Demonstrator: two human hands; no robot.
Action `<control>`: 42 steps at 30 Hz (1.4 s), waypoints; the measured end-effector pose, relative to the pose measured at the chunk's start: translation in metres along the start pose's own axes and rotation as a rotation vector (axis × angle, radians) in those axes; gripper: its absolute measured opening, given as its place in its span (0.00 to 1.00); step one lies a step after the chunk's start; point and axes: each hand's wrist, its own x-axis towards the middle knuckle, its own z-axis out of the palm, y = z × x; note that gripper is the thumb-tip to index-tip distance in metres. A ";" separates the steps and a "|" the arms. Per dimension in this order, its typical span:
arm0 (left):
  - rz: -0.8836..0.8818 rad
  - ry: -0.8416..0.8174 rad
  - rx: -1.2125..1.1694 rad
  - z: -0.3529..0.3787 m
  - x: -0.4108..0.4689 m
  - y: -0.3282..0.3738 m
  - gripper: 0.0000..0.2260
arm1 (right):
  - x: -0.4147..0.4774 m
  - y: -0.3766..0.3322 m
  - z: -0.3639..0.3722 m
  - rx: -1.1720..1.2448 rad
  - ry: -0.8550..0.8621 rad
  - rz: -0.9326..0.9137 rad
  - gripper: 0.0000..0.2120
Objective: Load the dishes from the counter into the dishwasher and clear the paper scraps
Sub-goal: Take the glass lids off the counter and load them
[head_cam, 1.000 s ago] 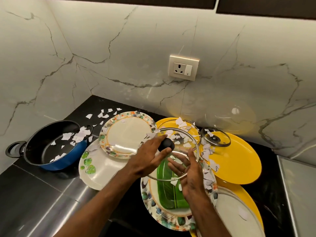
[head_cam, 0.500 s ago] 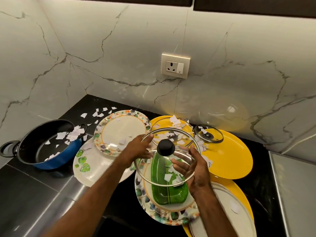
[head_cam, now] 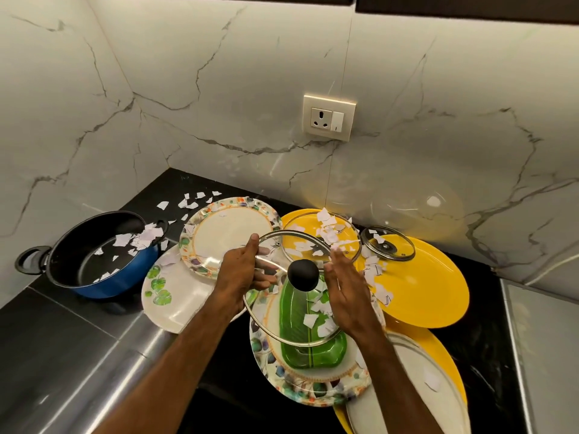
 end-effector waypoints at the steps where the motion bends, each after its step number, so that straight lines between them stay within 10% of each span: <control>1: 0.011 0.012 0.012 -0.002 -0.002 0.001 0.21 | 0.001 0.003 0.000 -0.026 0.004 0.103 0.33; 11: 0.051 0.062 -0.031 -0.008 -0.018 -0.005 0.22 | -0.022 -0.011 0.000 0.397 -0.023 0.198 0.31; 18: 0.004 0.265 -0.245 0.003 -0.025 -0.024 0.22 | -0.050 -0.014 -0.011 1.323 -0.063 0.556 0.21; 24: -0.046 0.297 -0.412 0.005 -0.042 -0.040 0.22 | -0.080 -0.024 -0.019 1.005 -0.003 0.556 0.22; 32: -0.105 0.046 -0.369 -0.008 -0.088 -0.054 0.20 | -0.143 -0.048 -0.010 1.498 0.061 0.459 0.20; 42: -0.128 -0.482 -0.250 -0.050 -0.162 -0.089 0.20 | -0.257 -0.043 0.014 1.448 0.335 0.481 0.19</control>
